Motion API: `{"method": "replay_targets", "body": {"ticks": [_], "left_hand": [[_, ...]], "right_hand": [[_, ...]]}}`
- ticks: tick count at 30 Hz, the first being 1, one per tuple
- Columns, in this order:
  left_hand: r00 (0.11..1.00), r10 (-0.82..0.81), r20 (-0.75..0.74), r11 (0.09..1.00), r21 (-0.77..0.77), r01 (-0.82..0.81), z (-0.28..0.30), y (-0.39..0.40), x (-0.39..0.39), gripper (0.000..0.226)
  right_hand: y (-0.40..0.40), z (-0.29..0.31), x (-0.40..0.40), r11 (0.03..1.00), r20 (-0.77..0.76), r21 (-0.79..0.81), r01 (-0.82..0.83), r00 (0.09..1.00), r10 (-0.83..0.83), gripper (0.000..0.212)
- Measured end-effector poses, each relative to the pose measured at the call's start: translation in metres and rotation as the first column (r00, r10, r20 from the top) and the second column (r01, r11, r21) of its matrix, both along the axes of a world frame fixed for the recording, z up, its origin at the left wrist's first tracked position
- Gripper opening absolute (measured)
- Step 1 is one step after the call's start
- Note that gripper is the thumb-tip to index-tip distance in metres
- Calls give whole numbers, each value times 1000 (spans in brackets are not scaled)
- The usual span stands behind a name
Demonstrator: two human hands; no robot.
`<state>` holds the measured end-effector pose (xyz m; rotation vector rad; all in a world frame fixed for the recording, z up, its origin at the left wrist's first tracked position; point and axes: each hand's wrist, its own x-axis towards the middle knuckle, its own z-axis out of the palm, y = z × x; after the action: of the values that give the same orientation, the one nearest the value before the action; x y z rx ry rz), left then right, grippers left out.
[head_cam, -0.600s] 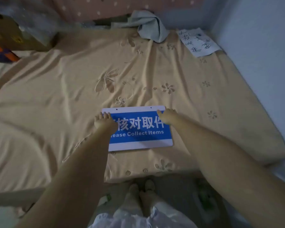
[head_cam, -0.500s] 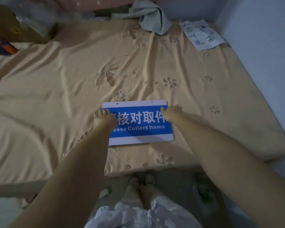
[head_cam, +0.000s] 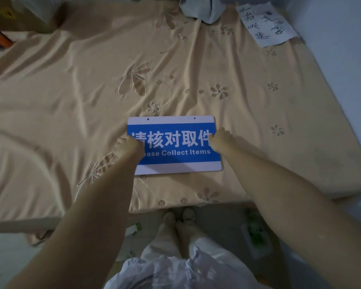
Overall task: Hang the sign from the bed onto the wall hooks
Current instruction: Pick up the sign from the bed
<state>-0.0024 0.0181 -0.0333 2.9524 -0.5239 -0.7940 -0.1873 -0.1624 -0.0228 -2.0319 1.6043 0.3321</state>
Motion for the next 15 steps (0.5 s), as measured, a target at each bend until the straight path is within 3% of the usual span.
{"method": "replay_targets", "body": {"ticks": [2, 6, 8, 12, 15], "left_hand": [[999, 25, -28, 997, -75, -27, -1, -1, -3, 52], [962, 243, -126, 916, -297, -270, -6, 5, 0, 57], [914, 341, -221, 832, -381, -402, -9, 8, 1, 50], [716, 464, -521, 530, -484, -696, -11, 7, 2, 38], [728, 424, -539, 475, -552, -685, -8, 5, 2, 32]], "right_hand": [[2, 0, 0, 1000, 22, 19, 10, 1000, -10, 43], [6, -2, 1, 999, 43, 6, 39, 998, -39, 45], [8, -1, 3, 987, 91, 65, 145, 984, -151, 47], [7, -9, 7, 872, 211, 261, 415, 857, -471, 66], [12, 3, 11, 803, 329, 350, 483, 739, -588, 60]]}}
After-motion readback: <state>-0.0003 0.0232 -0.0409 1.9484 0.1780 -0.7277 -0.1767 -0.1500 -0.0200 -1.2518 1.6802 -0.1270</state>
